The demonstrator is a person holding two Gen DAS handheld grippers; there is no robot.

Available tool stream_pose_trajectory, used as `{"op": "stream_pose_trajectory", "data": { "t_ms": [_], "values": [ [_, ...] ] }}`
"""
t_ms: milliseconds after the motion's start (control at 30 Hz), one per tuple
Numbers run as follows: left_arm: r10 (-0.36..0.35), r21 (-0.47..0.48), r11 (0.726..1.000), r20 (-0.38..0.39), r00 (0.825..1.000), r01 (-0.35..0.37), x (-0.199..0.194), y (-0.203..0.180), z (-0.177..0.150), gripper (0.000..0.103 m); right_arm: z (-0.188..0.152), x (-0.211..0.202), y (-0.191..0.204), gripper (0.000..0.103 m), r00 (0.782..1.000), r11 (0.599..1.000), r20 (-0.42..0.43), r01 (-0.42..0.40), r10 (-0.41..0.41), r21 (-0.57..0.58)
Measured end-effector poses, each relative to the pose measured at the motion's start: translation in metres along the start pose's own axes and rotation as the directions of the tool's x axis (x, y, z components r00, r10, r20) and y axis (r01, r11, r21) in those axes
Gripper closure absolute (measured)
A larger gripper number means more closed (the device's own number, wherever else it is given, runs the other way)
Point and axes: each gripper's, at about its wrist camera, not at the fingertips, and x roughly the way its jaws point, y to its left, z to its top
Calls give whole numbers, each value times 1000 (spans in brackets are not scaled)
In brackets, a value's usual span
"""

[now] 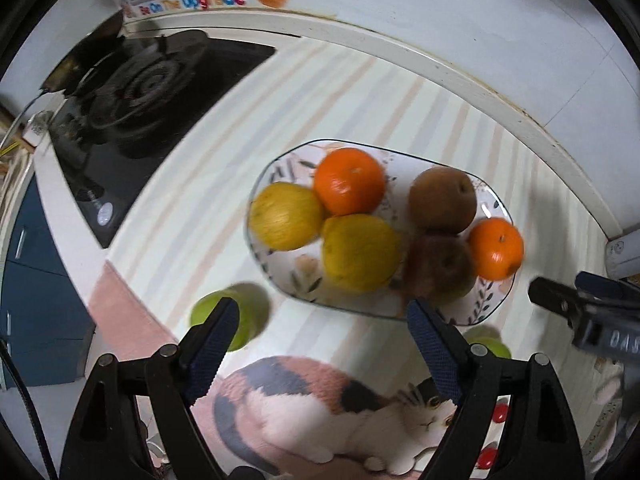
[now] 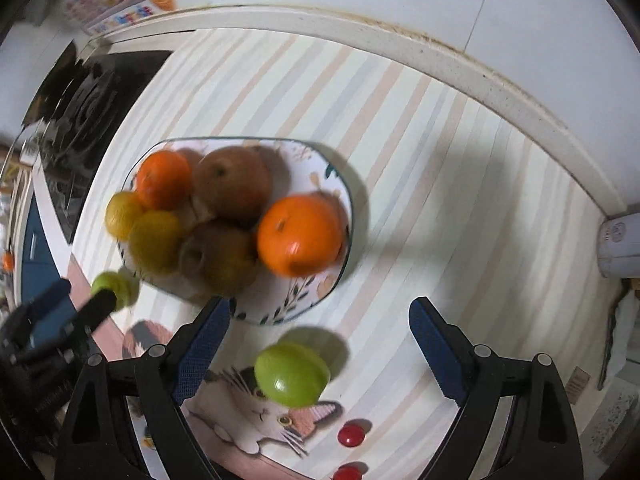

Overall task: Organize fruits
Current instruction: 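Withdraw both grippers from the plate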

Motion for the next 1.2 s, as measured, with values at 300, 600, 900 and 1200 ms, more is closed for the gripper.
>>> {"op": "stream_pose_trajectory", "data": {
  "t_ms": [300, 600, 900, 1200],
  "values": [
    [14, 5, 1000, 79, 997, -15, -50, 3, -31, 17, -57, -47, 22, 10, 995, 998, 101, 30, -24, -57],
    [-17, 25, 1000, 164, 986, 13, -115, -6, -61, 17, -110, -115, 25, 10, 984, 996, 178, -10, 26, -90],
    [-62, 45, 998, 215, 975, 53, -169, -12, -84, 17, -146, -182, 25, 10, 964, 994, 261, -10, 40, -112],
    [-95, 46, 995, 224, 970, 87, -203, -12, -101, 17, -170, -220, 22, 10, 955, 992, 286, -43, 75, -117]
  ]
}}
